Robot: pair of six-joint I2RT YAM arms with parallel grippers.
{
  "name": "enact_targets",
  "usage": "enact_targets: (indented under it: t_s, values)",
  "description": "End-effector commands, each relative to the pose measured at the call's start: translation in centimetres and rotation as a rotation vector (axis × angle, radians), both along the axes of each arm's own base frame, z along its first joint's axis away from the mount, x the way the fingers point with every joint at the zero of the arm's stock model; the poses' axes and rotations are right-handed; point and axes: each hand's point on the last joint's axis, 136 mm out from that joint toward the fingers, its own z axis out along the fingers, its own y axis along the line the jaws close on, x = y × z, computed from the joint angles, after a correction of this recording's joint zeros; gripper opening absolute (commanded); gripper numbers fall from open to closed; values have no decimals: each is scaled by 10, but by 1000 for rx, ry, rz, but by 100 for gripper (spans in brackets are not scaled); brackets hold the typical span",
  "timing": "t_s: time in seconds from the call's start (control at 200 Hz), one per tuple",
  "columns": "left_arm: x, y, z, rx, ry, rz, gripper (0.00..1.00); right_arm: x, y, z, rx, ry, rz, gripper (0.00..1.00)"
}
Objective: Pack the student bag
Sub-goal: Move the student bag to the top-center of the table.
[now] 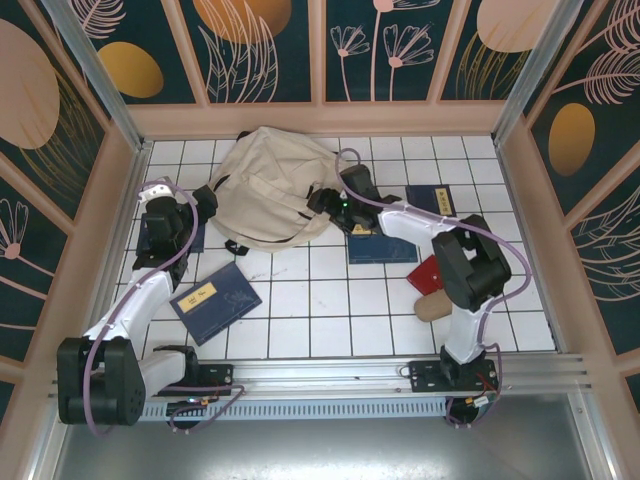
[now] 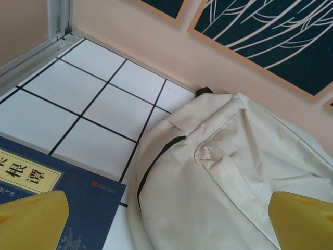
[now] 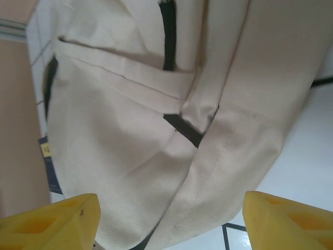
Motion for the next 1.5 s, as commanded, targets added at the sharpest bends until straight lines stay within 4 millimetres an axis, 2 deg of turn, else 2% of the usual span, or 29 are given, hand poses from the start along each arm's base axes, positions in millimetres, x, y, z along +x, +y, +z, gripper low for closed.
enact_targets:
  t_s: [0.0, 0.135, 0.27, 0.34, 0.5, 0.666, 0.706, 0.781, 0.871, 0.946, 1.051, 1.141, 1.151, 1.216, 1.316, 1.381, 1.456, 1.471, 1.496]
  values:
    - [-2, 0, 0, -4, 4, -10, 99, -15, 6, -28, -61, 148, -48, 73]
    - [-2, -1, -1, -7, 5, -14, 99, -33, 15, -43, 11, 231, -55, 70]
    - [-2, -1, -2, -6, 10, -11, 99, -43, 50, -37, 85, 231, 67, 62]
    - [-2, 0, -2, -7, 11, -7, 99, -44, 60, -36, 79, 223, 95, 56]
    - [-3, 0, -3, -9, 15, -8, 99, -39, 56, -45, 56, 229, 70, 43]
    - [0, -6, 0, -34, 14, -36, 99, -25, 48, -43, 34, 179, 51, 8]
    - [2, -10, 1, -41, 16, -54, 99, -21, 43, -42, 16, 166, 48, 0]
    - [5, -17, 2, -58, 30, -90, 99, -15, 28, -43, -24, 146, 40, 0]
    - [11, -25, -1, -77, 69, -128, 99, -17, 7, -45, -60, 127, 70, 0]
    - [15, -32, -6, -97, 109, -157, 99, -32, -11, -56, -113, 146, 142, 0]
    - [23, -52, -12, -116, 157, -233, 99, -61, -39, -74, -193, 189, 237, 0]
    - [29, -68, -15, -110, 199, -288, 98, -84, -62, -77, -251, 195, 291, 0]
    - [30, -70, -14, -109, 202, -293, 99, -81, -72, -77, -255, 199, 274, 0]
    - [34, -79, -14, -103, 225, -313, 99, -90, -97, -75, -282, 200, 268, 0]
    - [38, -96, -11, -118, 228, -361, 98, -98, -130, -70, -326, 183, 238, 0]
    - [40, -109, -9, -132, 226, -394, 99, -96, -147, -65, -348, 161, 207, 0]
    - [39, -126, -17, -138, 246, -428, 98, -89, -153, -49, -351, 98, 190, 18]
    - [44, -131, -7, -140, 227, -436, 98, -87, -152, -44, -348, 78, 186, 21]
    - [45, -138, -7, -143, 229, -448, 98, -83, -151, -35, -340, 41, 179, 28]
